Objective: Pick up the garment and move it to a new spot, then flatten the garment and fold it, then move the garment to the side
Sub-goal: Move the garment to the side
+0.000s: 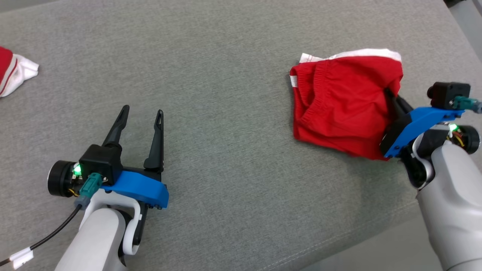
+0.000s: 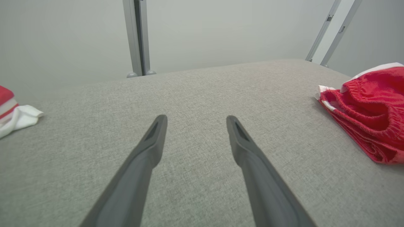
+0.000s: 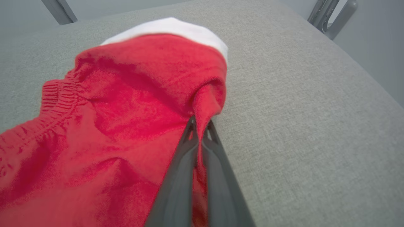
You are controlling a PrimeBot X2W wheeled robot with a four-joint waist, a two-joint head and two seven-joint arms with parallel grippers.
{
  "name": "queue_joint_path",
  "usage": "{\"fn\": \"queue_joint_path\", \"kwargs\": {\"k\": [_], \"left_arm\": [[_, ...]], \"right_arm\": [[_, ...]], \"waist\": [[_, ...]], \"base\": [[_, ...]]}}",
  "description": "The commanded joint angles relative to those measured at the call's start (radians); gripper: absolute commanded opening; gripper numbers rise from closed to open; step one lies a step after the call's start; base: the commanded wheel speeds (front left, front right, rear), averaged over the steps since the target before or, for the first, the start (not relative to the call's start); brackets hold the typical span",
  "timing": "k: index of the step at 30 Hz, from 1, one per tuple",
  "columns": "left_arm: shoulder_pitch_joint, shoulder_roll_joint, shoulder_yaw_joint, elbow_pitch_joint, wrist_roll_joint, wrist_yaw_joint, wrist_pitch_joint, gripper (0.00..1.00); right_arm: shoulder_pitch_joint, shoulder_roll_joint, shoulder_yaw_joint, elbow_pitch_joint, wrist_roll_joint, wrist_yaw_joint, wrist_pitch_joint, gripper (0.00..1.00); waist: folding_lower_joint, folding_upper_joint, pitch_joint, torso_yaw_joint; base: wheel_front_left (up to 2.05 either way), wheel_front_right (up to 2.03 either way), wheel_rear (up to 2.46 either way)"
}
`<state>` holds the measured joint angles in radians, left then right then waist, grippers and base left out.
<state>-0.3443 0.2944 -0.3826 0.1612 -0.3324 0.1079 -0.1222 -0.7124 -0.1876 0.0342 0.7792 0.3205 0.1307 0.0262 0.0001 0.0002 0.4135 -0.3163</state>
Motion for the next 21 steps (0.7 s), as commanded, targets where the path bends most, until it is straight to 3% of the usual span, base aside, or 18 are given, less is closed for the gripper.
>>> {"fn": "queue_joint_path", "kwargs": {"k": [1, 7, 21], "left_arm": [[-0.011, 0.01, 0.0, -0.011, 0.007, 0.008, 0.005, 1.0], [-0.016, 0.019, 0.002, -0.057, 0.008, 0.018, 0.018, 1.0], [0.005, 0.024, 0.013, -0.165, -0.019, 0.036, 0.034, 1.0]], "right_arm": [[-0.034, -0.01, -0.004, 0.012, -0.008, 0.0, -0.017, 0.0], [-0.124, -0.063, -0.02, 0.092, -0.06, 0.0, -0.042, 0.0], [-0.286, -0.29, -0.135, 0.216, -0.242, 0.0, -0.073, 0.0]], "waist": [[-0.0001, -0.0002, 0.004, 0.011], [-0.0001, -0.0002, 0.02, 0.068], [-0.0001, -0.0002, 0.079, 0.197]], "base": [[0.0, 0.0, 0.0], [0.0, 0.0, 0.0], [0.0, 0.0, 0.0]]}}
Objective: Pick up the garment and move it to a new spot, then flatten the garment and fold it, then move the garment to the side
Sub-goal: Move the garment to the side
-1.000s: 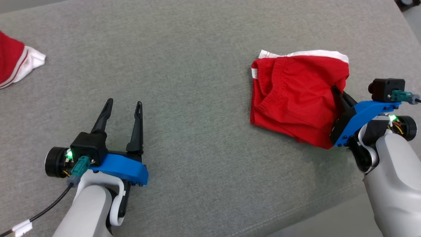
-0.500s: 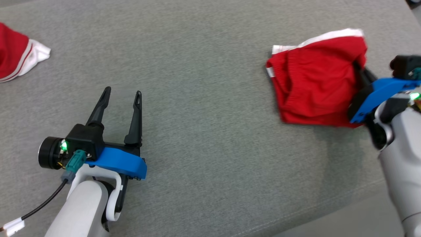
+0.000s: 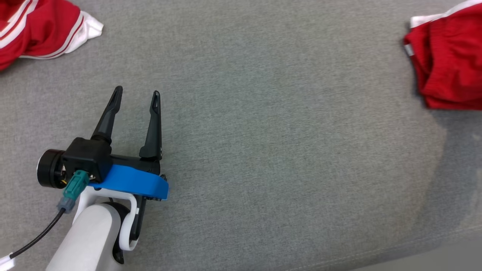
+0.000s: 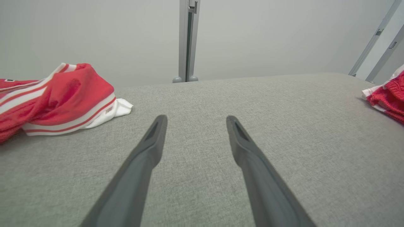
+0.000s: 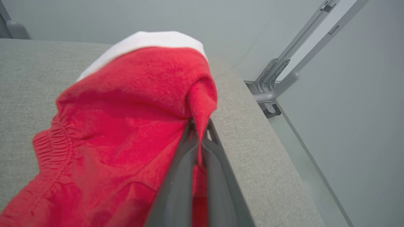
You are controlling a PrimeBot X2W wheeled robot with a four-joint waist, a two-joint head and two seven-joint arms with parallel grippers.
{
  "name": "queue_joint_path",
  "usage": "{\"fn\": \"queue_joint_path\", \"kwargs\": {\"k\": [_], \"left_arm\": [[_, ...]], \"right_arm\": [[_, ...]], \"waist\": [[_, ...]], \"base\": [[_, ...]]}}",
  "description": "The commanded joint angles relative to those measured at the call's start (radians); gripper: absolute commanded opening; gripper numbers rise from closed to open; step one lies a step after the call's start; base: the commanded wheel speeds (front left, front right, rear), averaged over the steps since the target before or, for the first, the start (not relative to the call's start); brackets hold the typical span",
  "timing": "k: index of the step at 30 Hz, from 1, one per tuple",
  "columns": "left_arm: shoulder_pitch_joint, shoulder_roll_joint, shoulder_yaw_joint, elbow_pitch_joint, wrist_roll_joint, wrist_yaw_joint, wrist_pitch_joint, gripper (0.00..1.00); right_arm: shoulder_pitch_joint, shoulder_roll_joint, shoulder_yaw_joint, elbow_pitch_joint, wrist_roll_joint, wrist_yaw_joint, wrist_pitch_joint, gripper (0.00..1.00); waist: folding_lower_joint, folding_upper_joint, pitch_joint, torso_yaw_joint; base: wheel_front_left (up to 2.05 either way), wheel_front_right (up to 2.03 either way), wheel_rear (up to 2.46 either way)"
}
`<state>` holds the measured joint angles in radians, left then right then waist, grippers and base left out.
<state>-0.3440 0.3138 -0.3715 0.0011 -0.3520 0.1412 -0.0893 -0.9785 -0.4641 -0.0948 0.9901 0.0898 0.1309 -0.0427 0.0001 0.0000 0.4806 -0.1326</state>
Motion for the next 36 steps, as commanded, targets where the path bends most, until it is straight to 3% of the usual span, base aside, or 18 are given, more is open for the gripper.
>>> {"fn": "queue_joint_path", "kwargs": {"k": [1, 9, 12, 15, 16, 17, 27, 36], "left_arm": [[0.004, 0.006, 0.001, -0.012, 0.001, 0.005, 0.002, 1.0], [0.006, 0.012, -0.001, -0.035, 0.001, 0.015, 0.007, 1.0], [0.009, 0.012, -0.003, -0.036, -0.001, 0.017, 0.004, 1.0], [0.008, 0.01, -0.005, -0.033, -0.003, 0.021, 0.002, 1.0], [0.008, 0.009, -0.006, -0.032, -0.004, 0.022, 0.001, 1.0], [0.007, 0.008, -0.006, -0.03, -0.005, 0.022, 0.0, 1.0], [-0.005, -0.011, -0.012, 0.007, -0.024, 0.011, -0.028, 1.0], [-0.013, -0.06, -0.006, 0.112, -0.071, -0.015, -0.112, 1.0]], "right_arm": [[-0.028, -0.024, -0.012, 0.008, -0.021, 0.0, -0.002, 0.0], [-0.072, -0.036, -0.018, 0.02, -0.091, 0.0, 0.02, 0.02], [-0.077, -0.032, -0.024, 0.021, -0.115, 0.0, 0.025, 0.34], [-0.079, -0.029, -0.037, 0.026, -0.132, 0.0, 0.026, 0.48], [-0.078, -0.027, -0.042, 0.027, -0.138, 0.0, 0.025, 0.81], [-0.078, -0.025, -0.048, 0.027, -0.143, 0.0, 0.022, 1.0], [-0.071, 0.011, -0.063, 0.003, -0.207, 0.0, -0.006, 1.0], [-0.018, 0.105, -0.01, -0.014, -0.132, 0.0, -0.047, 1.0]], "waist": [[-0.0001, 0.0, 0.015, 0.018], [-0.0001, 0.0, 0.025, 0.035], [-0.0001, 0.0, 0.026, 0.036], [-0.0001, 0.0, 0.026, 0.037], [-0.0001, 0.0, 0.026, 0.037], [-0.0001, 0.0, 0.025, 0.037], [-0.0001, 0.0, -0.019, 0.048], [-0.0001, 0.0, -0.141, 0.082]], "base": [[0.0, 0.0, 0.0], [0.0, 0.0, 0.0], [0.0, 0.0, 0.0], [0.0, 0.0, 0.0], [0.0, 0.0, 0.0], [0.0, 0.0, 0.0], [0.0, 0.0, 0.0], [0.0, 0.0, 0.0]]}}
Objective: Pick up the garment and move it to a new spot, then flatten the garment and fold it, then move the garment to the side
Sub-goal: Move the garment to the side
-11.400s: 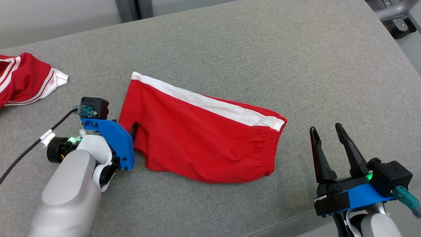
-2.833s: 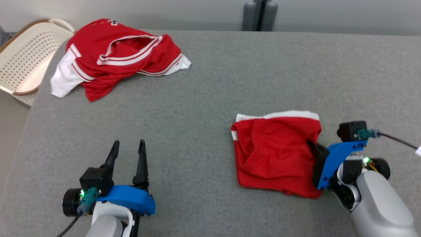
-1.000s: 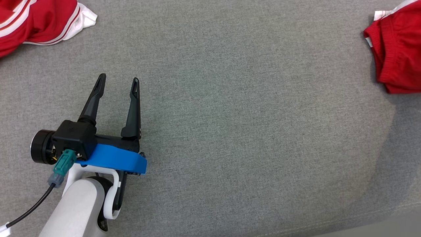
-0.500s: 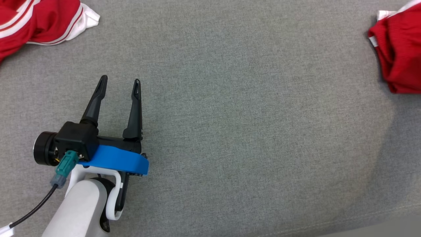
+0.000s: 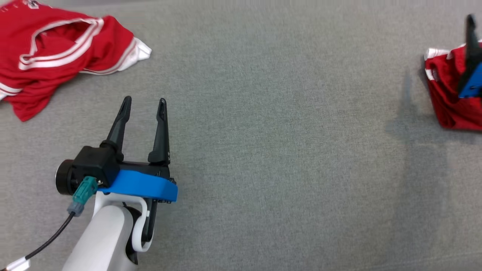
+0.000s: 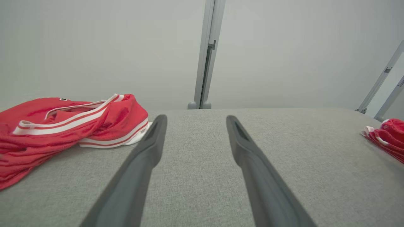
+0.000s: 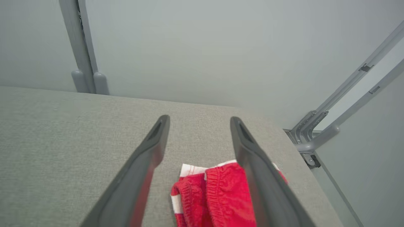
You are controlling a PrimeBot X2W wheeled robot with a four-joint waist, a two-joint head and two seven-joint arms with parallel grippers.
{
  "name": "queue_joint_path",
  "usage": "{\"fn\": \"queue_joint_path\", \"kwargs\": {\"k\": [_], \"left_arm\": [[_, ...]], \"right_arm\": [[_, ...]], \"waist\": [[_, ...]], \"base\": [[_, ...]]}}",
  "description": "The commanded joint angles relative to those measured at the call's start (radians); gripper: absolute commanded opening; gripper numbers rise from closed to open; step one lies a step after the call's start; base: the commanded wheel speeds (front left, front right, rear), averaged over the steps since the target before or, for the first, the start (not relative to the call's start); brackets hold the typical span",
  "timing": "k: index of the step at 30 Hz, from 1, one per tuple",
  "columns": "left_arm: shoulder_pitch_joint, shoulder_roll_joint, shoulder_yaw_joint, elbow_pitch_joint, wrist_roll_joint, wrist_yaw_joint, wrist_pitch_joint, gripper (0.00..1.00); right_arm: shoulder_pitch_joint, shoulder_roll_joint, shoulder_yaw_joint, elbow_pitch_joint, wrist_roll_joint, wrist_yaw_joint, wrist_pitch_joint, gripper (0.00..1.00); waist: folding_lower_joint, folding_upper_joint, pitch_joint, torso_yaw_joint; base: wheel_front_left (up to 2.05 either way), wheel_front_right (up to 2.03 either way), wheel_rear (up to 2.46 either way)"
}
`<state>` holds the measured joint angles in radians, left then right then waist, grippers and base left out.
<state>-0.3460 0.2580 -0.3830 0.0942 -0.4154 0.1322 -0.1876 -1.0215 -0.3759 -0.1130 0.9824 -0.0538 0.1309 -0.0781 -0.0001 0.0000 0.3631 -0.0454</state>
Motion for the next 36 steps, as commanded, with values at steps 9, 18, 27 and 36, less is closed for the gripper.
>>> {"fn": "queue_joint_path", "kwargs": {"k": [9, 18, 27, 36], "left_arm": [[0.046, -0.046, 0.052, 0.214, -0.047, -0.029, -0.073, 1.0], [0.157, -0.058, 0.105, 0.274, -0.031, -0.051, -0.078, 1.0], [0.284, -0.074, 0.136, 0.269, -0.004, -0.067, -0.079, 1.0], [0.32, -0.078, 0.136, 0.268, 0.008, -0.069, -0.079, 1.0]], "right_arm": [[0.168, 0.156, 0.059, -0.052, 0.111, 0.0, -0.101, 1.0], [0.412, 0.263, 0.065, -0.166, 0.106, 0.0, -0.169, 1.0], [0.745, 0.324, 0.031, -0.418, 0.074, 0.0, -0.185, 1.0], [0.897, 0.325, 0.083, -0.57, 0.164, 0.0, -0.175, 1.0]], "waist": [[0.0001, 0.0, -0.17, 0.013], [0.0001, 0.0, -0.291, 0.017], [0.0001, 0.0, -0.372, 0.019], [0.0001, 0.0, -0.39, 0.014]], "base": [[0.0, 0.0, 0.0], [0.0, 0.0, 0.0], [0.0, 0.0, 0.0], [0.0, 0.0, 0.0]]}}
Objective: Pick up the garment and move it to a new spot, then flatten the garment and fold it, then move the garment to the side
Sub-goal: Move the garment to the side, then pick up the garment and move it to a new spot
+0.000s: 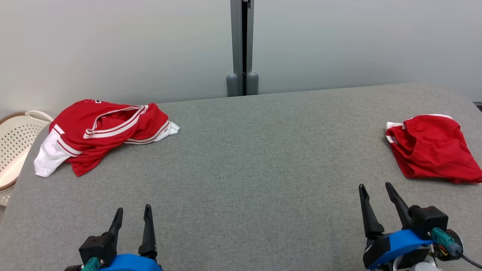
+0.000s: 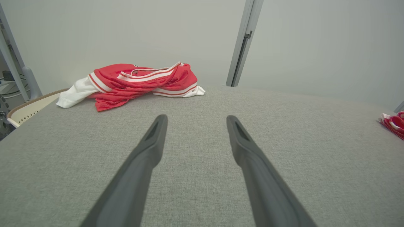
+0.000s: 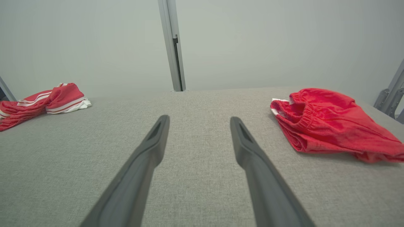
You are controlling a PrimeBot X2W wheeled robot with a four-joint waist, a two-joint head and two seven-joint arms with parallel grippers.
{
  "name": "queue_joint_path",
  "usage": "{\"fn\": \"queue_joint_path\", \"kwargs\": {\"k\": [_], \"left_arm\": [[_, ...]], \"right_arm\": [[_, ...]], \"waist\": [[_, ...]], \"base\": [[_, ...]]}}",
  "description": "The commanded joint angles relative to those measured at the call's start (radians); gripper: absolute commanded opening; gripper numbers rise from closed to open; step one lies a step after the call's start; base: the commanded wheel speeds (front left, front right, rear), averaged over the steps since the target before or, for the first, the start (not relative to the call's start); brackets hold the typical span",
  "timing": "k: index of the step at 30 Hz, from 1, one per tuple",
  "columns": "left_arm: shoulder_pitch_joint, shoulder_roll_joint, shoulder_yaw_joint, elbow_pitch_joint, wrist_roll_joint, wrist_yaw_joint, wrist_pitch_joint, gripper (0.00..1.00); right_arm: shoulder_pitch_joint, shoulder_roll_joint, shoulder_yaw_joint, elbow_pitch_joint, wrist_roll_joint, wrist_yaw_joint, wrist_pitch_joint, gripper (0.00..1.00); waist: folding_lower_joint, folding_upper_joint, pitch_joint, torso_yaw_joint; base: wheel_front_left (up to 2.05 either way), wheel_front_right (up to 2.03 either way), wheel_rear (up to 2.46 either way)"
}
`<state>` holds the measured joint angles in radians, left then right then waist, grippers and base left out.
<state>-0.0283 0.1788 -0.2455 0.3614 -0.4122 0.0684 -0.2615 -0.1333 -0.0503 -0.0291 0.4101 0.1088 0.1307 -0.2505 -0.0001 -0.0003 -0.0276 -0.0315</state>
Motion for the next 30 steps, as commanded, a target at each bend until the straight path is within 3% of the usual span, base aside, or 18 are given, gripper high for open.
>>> {"fn": "queue_joint_path", "kwargs": {"k": [1, 30], "left_arm": [[0.003, 0.002, -0.003, 0.003, 0.006, -0.005, -0.005, 1.0], [0.006, -0.002, -0.002, -0.004, 0.013, 0.002, -0.005, 1.0]], "right_arm": [[0.017, -0.001, 0.003, -0.008, 0.006, 0.0, 0.003, 1.0], [0.054, 0.0, 0.024, -0.07, 0.036, 0.0, 0.019, 1.0]], "waist": [[0.0001, 0.0003, -0.001, -0.001], [0.0001, 0.0003, -0.002, 0.021]], "base": [[0.0, 0.0, 0.0], [0.0, 0.0, 0.0]]}}
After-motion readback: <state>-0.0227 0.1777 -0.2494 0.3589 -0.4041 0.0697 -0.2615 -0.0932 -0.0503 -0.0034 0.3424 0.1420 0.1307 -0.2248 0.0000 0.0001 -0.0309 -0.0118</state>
